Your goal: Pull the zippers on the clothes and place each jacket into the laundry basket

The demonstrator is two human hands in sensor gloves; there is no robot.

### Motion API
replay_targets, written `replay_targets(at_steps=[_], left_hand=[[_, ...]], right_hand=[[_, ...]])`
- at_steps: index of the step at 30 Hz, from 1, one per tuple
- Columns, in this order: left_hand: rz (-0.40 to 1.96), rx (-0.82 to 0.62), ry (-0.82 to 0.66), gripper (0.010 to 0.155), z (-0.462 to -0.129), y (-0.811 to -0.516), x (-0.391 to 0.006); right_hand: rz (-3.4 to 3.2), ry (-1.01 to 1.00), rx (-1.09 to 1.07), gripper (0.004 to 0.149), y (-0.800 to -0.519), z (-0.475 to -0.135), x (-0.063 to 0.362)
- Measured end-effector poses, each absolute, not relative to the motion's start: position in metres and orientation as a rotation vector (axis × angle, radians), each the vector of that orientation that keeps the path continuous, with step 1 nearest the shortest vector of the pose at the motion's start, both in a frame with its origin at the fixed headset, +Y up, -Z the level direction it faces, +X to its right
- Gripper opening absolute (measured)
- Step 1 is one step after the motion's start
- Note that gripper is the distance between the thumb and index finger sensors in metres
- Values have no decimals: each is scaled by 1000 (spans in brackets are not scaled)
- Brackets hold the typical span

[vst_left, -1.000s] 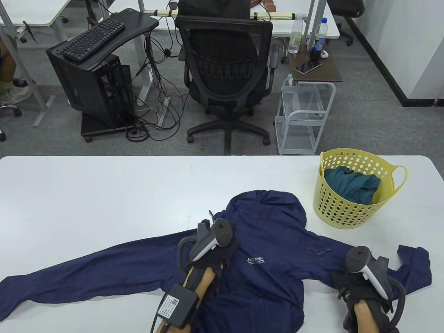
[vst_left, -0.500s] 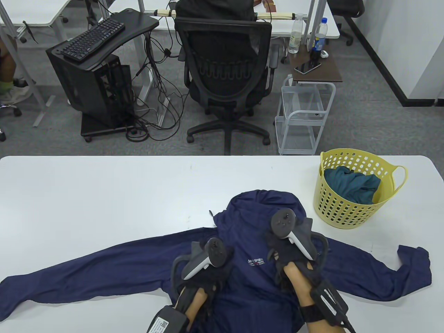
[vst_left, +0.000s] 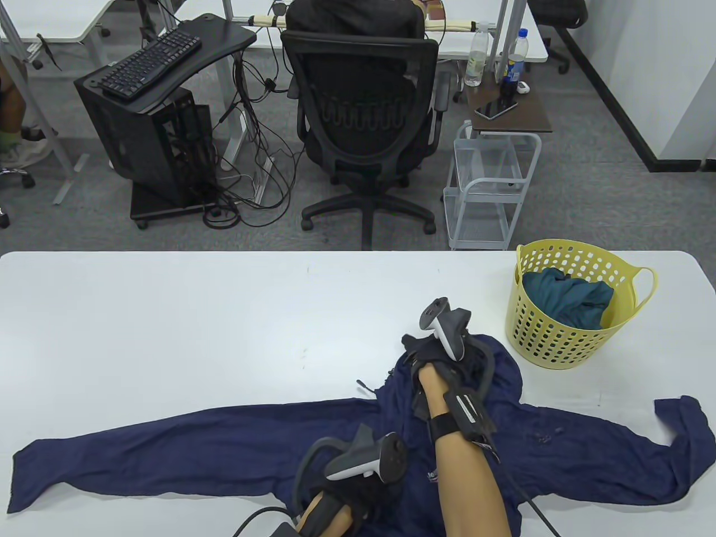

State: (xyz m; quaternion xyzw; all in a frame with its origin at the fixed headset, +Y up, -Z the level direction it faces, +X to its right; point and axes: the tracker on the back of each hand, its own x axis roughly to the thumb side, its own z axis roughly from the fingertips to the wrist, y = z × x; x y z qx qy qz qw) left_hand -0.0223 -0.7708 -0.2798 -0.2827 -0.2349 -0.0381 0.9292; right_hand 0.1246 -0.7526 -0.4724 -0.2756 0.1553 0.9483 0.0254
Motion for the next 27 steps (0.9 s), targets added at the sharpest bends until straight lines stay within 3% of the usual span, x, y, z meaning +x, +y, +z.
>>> replay_targets(at_steps=[3,5,9,13,17,19,21,23,27], left_hand=[[-119,-572,-476,62,-278,-771,-19],[-97,-588,-472,62,-279,-772,-21],[-73,-587,-446,62,-282,-772,-27],[-183,-376,-262,67,-291,-762,-42],[-37,-189,-166,67,-293,-747,-60],[33,-183,-162,67,-293,-744,-66],[52,-199,-153,67,-293,-742,-73],[51,-215,-134,66,-296,-741,-80],[73,-289,8,65,-309,-744,-104]], right_hand=[[3189,321,-760,60,-757,-474,108],[3162,256,-537,43,-749,-473,98],[2668,113,-141,42,-700,-464,94],[1945,-147,221,41,-649,-449,110],[1821,-259,-72,45,-659,-450,133],[1948,-156,-278,58,-679,-455,142],[2126,115,-411,70,-702,-455,148],[2217,198,-413,73,-716,-454,149],[2410,98,-380,70,-715,-446,134]])
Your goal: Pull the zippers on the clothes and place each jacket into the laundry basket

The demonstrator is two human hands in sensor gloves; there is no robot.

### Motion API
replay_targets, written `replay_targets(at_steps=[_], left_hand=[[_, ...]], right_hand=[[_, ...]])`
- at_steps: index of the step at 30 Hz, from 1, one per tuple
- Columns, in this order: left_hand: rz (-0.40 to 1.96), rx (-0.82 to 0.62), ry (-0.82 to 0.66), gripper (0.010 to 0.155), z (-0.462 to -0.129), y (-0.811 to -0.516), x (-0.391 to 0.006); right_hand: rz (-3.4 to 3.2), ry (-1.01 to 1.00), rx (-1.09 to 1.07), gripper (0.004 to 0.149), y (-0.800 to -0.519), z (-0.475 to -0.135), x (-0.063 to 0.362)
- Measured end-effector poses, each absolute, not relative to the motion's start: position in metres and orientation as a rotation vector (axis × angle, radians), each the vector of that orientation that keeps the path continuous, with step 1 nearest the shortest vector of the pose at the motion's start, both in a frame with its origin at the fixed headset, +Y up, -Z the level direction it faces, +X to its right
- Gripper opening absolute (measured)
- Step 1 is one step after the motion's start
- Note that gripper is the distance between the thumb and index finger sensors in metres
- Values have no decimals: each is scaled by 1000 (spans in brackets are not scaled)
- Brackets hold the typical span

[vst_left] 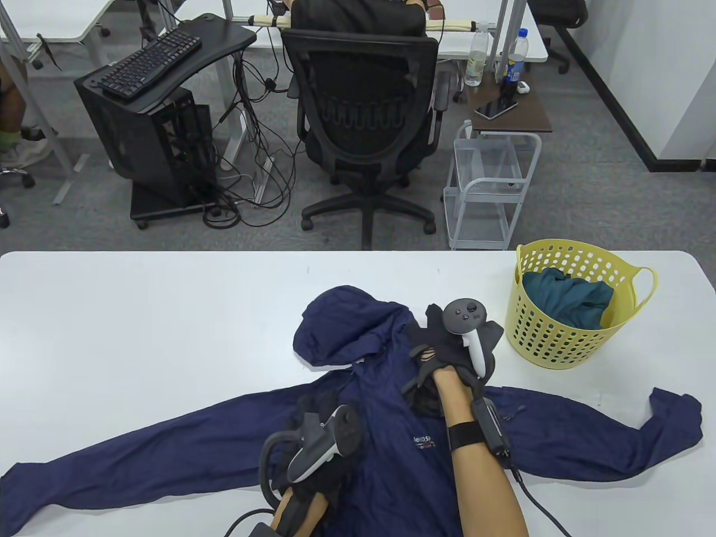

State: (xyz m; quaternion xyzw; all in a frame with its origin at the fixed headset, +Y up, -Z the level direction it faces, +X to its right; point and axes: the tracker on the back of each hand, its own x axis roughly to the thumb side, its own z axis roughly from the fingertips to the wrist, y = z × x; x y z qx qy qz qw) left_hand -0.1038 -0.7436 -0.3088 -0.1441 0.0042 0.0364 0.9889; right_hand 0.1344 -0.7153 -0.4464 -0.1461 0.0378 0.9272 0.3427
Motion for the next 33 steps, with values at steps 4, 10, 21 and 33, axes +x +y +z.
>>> replay_targets(at_steps=[4,10,21,33], left_hand=[[85,-437,-37,63,-320,-762,-116],[33,-635,-126,60,-320,-779,-111],[14,-675,-61,56,-304,-750,-122],[47,-655,62,57,-309,-746,-148]], right_hand=[[2699,94,-183,67,-703,-442,91],[3141,121,-31,85,-728,-451,24],[2857,74,46,41,-729,-466,27],[2173,185,-734,50,-756,-466,172]])
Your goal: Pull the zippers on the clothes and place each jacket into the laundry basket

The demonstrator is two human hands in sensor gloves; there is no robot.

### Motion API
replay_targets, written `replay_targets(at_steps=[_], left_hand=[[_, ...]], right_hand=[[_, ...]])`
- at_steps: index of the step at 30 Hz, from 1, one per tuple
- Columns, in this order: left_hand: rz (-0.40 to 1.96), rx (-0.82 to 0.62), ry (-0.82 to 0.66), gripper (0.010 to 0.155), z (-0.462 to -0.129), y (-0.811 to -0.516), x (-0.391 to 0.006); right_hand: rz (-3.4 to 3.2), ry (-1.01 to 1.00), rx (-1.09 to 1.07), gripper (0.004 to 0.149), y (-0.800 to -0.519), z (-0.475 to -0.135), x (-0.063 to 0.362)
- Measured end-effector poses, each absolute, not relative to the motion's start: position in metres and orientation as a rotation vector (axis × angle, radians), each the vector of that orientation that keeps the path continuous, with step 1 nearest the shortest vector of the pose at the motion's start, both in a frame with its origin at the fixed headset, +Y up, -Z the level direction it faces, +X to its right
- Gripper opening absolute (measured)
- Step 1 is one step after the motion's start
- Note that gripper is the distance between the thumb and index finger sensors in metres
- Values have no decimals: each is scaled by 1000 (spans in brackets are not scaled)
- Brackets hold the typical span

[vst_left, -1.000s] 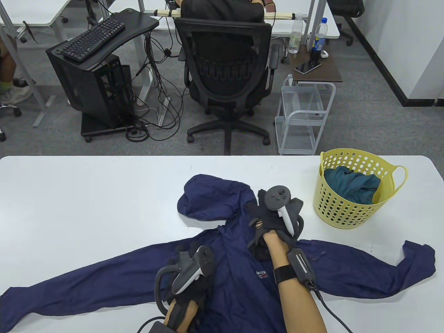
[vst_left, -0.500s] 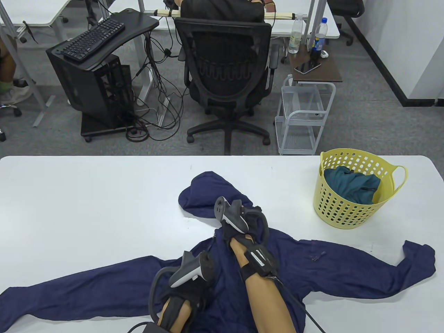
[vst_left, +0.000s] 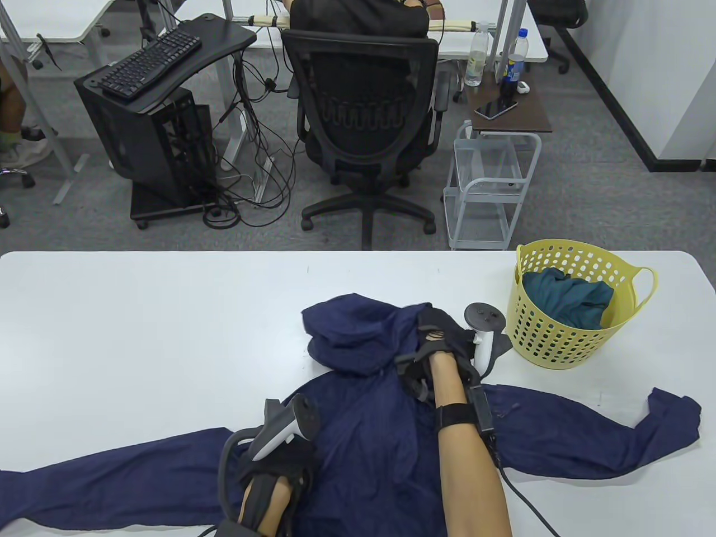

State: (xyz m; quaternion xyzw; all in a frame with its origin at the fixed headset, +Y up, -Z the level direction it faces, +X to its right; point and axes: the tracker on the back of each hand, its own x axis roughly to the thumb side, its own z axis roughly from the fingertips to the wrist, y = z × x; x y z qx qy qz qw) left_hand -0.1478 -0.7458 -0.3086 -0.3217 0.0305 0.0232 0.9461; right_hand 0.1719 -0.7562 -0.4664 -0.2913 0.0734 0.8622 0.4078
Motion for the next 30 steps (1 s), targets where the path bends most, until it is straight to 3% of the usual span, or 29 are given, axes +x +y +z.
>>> replay_targets(at_steps=[4,7,10,11,12,14,15,16,17,18,19,21,23,26,27,29,30], left_hand=[[44,-641,69,57,-308,-743,-148],[52,-607,80,58,-308,-739,-150],[61,-557,93,59,-311,-738,-151],[69,-541,94,58,-311,-738,-151],[87,-532,86,59,-311,-740,-150],[101,-537,77,59,-312,-742,-150],[98,-541,71,59,-312,-744,-149],[90,-550,70,59,-312,-745,-148],[84,-566,68,59,-313,-747,-148],[80,-580,65,59,-313,-749,-148],[80,-592,61,59,-313,-751,-148],[87,-605,62,59,-315,-753,-150],[99,-601,68,59,-316,-753,-152],[112,-600,68,59,-316,-753,-153],[111,-603,66,59,-316,-753,-152],[111,-608,69,59,-316,-753,-153],[112,-607,71,59,-316,-754,-153]], right_hand=[[2649,248,-678,60,-740,-464,162],[2928,218,-522,66,-707,-451,132],[2922,-191,-19,56,-677,-429,97],[2876,-195,110,53,-674,-423,87],[2843,-64,208,63,-677,-419,73],[2991,278,105,106,-694,-420,55],[3130,438,36,113,-707,-424,47],[3214,431,30,112,-716,-430,44],[3279,282,10,98,-726,-439,40],[3299,109,-16,63,-728,-444,40],[3216,61,93,39,-726,-448,41],[2950,238,225,39,-714,-455,49],[2581,414,193,39,-696,-467,69],[2013,454,33,41,-688,-492,108],[1796,377,-79,47,-693,-499,128],[1577,350,-194,86,-702,-501,144],[1608,356,-291,92,-705,-498,155]])
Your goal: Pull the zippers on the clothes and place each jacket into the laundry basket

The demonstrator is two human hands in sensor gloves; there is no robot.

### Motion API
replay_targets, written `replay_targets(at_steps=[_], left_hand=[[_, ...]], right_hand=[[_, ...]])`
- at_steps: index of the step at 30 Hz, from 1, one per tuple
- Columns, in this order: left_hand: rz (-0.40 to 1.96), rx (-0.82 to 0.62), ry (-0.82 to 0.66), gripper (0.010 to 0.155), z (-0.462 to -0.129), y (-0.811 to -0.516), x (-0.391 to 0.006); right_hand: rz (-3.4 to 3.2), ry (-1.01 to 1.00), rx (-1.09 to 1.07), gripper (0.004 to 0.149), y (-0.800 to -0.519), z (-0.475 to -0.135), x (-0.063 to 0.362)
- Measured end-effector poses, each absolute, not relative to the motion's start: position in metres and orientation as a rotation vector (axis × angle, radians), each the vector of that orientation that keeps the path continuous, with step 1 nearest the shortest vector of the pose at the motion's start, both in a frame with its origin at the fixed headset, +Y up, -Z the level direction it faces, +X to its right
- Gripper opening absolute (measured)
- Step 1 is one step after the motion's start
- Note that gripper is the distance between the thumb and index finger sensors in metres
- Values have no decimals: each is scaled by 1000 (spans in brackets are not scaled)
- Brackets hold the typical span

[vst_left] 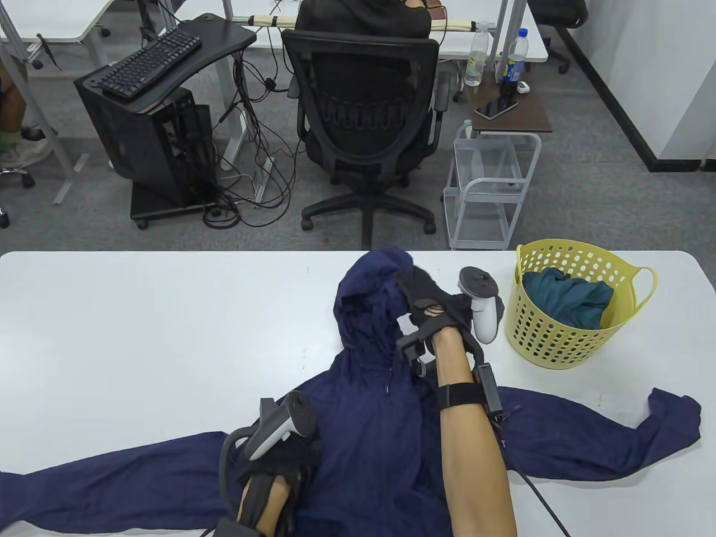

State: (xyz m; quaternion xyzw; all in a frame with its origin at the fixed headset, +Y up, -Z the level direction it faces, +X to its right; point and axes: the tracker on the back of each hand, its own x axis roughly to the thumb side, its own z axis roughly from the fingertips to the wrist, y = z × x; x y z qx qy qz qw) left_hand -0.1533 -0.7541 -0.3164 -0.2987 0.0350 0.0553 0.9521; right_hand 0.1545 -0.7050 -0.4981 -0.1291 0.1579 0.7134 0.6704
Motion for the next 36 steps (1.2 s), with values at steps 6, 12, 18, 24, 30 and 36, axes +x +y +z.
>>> replay_targets(at_steps=[6,12,18,24,30,36], left_hand=[[103,-611,84,60,-317,-754,-154],[80,-607,97,61,-311,-743,-157],[102,-724,49,74,-314,-756,-163],[36,-781,185,91,-344,-782,-187],[94,-587,404,90,-370,-787,-224],[72,-398,371,78,-363,-761,-223]], right_hand=[[2042,70,-336,86,-704,-468,168],[2433,258,-129,68,-692,-399,157],[2855,869,-23,76,-733,-327,149],[2955,906,-128,93,-775,-330,175],[2852,649,-327,82,-789,-353,205],[2860,324,-107,76,-744,-329,192]])
